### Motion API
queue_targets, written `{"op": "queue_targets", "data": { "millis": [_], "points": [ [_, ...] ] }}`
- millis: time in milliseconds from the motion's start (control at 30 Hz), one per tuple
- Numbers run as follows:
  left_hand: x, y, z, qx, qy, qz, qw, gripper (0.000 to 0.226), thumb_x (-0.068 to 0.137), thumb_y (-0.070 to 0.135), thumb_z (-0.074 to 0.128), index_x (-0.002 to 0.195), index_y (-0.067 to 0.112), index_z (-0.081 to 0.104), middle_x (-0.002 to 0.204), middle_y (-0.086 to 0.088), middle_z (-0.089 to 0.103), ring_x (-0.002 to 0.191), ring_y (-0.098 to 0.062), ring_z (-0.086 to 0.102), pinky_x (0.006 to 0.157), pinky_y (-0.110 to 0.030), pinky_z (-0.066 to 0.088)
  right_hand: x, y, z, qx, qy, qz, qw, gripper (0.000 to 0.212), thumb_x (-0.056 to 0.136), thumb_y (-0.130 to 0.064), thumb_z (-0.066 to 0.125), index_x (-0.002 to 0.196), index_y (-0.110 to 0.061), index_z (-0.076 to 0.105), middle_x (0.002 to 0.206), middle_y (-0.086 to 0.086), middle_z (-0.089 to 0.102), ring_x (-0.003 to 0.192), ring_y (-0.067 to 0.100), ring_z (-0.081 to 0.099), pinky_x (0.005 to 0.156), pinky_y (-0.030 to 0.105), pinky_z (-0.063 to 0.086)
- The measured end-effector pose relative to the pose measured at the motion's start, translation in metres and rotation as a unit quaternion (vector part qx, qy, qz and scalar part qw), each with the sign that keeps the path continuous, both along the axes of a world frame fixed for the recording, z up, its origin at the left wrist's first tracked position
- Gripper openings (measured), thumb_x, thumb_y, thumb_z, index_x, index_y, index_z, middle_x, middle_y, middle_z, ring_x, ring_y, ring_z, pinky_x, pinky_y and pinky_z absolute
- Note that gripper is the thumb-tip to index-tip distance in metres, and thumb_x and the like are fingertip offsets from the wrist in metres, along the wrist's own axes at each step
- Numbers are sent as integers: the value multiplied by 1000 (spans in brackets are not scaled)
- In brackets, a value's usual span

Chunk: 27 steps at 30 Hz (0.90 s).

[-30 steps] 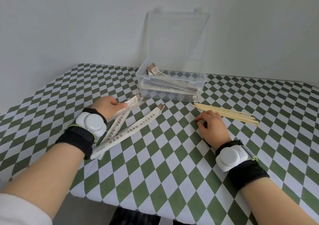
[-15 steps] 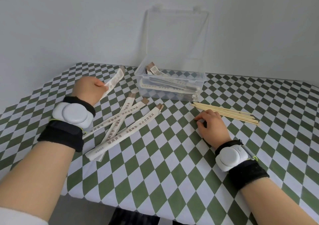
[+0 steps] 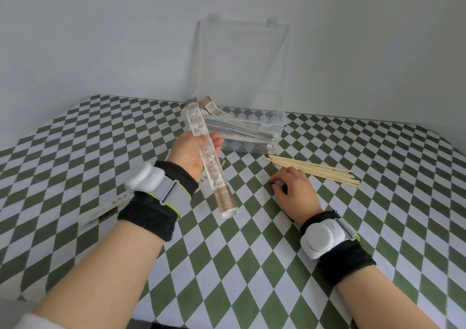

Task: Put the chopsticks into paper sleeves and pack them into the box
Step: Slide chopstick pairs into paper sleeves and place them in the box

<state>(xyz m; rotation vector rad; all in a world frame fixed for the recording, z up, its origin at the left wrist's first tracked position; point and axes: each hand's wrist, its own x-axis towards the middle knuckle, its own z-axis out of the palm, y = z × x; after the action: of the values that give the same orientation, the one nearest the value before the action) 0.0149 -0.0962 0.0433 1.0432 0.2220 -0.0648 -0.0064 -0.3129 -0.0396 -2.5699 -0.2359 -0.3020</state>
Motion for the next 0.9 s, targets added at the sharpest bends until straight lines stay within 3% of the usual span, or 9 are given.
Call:
{"op": "queue_targets", "data": {
  "millis": [100, 167, 300, 433, 567, 667, 900],
  "points": [
    [3, -19, -34, -66, 11, 31, 997, 34, 96, -7, 32, 129, -2, 41, 95, -11, 56, 86, -18, 60, 75, -27, 49, 0, 0, 0, 4, -4, 0, 1000, 20, 88, -13, 51, 102, -18, 65, 105, -1, 58, 99, 16, 46, 88, 32, 41],
    [6, -24, -51, -97, 1, 52, 994, 36, 96, -7, 33, 131, -1, 40, 92, -9, 55, 87, -18, 59, 77, -28, 49, -2, 1, 3, 31, -15, 14, 999, 19, 89, -14, 51, 101, -19, 65, 102, -3, 59, 96, 12, 47, 85, 25, 41],
    [12, -27, -67, -117, -18, 72, 990, 19, 97, -6, 34, 105, 5, 48, 91, -8, 54, 87, -18, 58, 98, -37, 44, -10, 3, 11, 112, 47, 63, 991, 20, 94, -17, 46, 104, -20, 63, 95, -10, 58, 87, 6, 52, 77, 13, 40],
    [15, -26, -69, -157, -48, 89, 982, 19, 97, -5, 35, 97, 10, 47, 89, -6, 53, 85, -17, 58, 80, -29, 48, -15, 5, 16, 183, 128, 111, 968, 16, 94, -25, 47, 101, -25, 62, 85, -11, 64, 78, 5, 58, 73, 14, 45],
    [17, -25, -70, -190, -74, 101, 974, 21, 96, -7, 35, 100, 11, 46, 84, -5, 54, 81, -15, 58, 79, -28, 49, -13, 5, 14, 157, 147, 148, 965, 15, 80, -42, 60, 88, -30, 64, 86, -7, 64, 71, 10, 54, 65, 22, 45],
    [17, -25, -69, -210, -80, 83, 971, 21, 96, -4, 36, 96, 11, 50, 87, -5, 56, 86, -15, 60, 83, -28, 48, -11, 5, 12, 147, 142, 139, 969, 2, 83, -31, 64, 85, -30, 63, 82, -9, 62, 70, 7, 52, 63, 19, 43],
    [15, -28, -71, -241, -77, -45, 967, 14, 97, 18, 40, 96, 14, 53, 87, -1, 67, 89, -15, 68, 87, -34, 47, -9, 7, 15, 239, 134, 68, 959, 9, 88, -20, 58, 84, -27, 62, 79, -10, 65, 66, -4, 58, 60, 7, 44]
  ]
}}
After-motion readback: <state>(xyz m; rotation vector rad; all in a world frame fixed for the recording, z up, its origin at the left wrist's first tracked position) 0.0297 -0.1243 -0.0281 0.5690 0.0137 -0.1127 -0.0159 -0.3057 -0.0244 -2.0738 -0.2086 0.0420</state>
